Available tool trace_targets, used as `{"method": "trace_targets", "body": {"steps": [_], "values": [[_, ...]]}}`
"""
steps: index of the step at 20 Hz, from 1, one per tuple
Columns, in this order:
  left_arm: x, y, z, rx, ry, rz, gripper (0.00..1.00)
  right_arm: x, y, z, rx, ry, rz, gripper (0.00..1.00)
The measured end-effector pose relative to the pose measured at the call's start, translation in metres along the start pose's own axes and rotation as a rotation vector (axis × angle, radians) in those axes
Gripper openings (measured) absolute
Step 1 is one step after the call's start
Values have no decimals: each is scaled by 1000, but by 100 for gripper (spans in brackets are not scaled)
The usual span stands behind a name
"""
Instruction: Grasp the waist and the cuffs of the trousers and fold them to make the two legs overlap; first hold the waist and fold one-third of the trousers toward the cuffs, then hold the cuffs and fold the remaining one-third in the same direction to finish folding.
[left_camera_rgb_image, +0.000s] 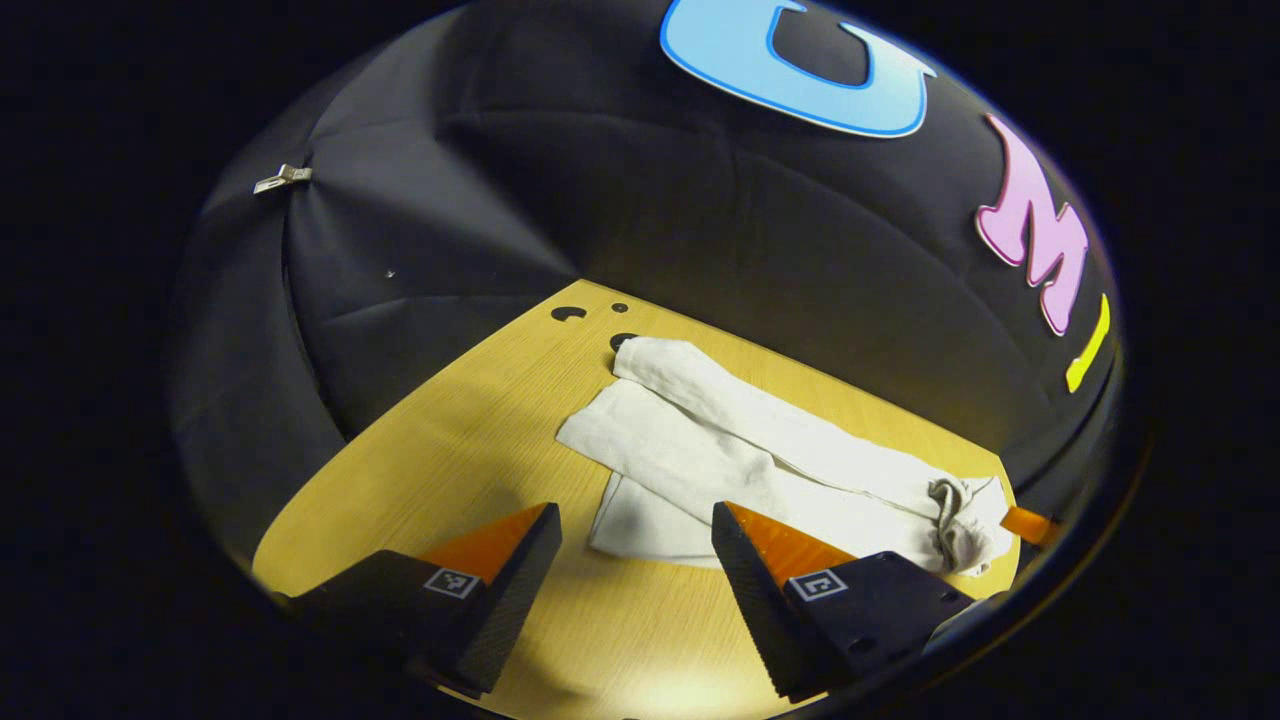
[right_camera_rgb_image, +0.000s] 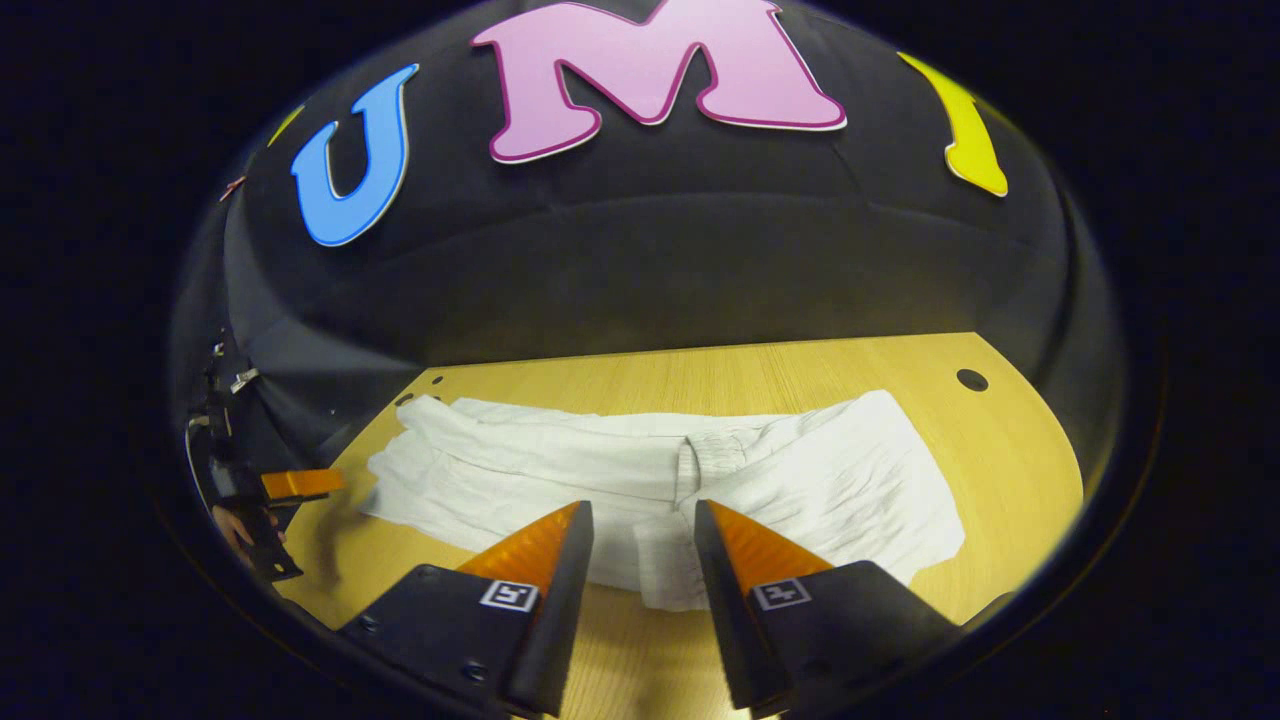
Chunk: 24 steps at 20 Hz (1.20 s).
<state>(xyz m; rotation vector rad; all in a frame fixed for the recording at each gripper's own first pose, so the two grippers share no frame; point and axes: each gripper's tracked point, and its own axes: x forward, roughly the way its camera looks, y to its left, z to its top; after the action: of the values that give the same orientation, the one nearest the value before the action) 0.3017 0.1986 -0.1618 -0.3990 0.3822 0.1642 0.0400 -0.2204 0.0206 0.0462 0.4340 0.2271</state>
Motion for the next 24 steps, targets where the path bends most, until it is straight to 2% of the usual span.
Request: {"method": "trace_targets", "body": {"steps": [1,2,3,4,6,10,12,15,16,18,21,24], "values": [[9,1,2,-7,1,7,96,-6,-2,-2,-18,0,-7,71],[18,1,5,-9,1,19,92,-13,-7,0,-35,-7,-20,86],[27,1,5,-9,2,28,96,-20,-12,0,-48,-13,-39,93],[33,0,6,-12,5,33,96,-27,-20,0,-61,-18,-63,100],[50,-3,4,-16,22,43,96,-44,-34,-1,-92,-30,-102,100],[71,-1,-10,52,46,130,96,-101,-69,-19,-149,-1,-176,100],[80,-5,-9,100,29,142,98,-130,-83,-31,-137,17,-210,100],[86,-6,-15,225,52,186,98,-163,-92,-51,-65,37,-258,99],[88,-13,-17,214,52,169,98,-173,-94,-60,-55,52,-270,98],[88,-14,-16,228,51,174,86,-190,-93,-74,-47,85,-272,99],[90,-21,-17,249,68,133,80,-212,-94,-82,-71,114,-276,99],[89,-28,-21,278,95,87,57,-225,-99,-80,-38,108,-295,99]]}}
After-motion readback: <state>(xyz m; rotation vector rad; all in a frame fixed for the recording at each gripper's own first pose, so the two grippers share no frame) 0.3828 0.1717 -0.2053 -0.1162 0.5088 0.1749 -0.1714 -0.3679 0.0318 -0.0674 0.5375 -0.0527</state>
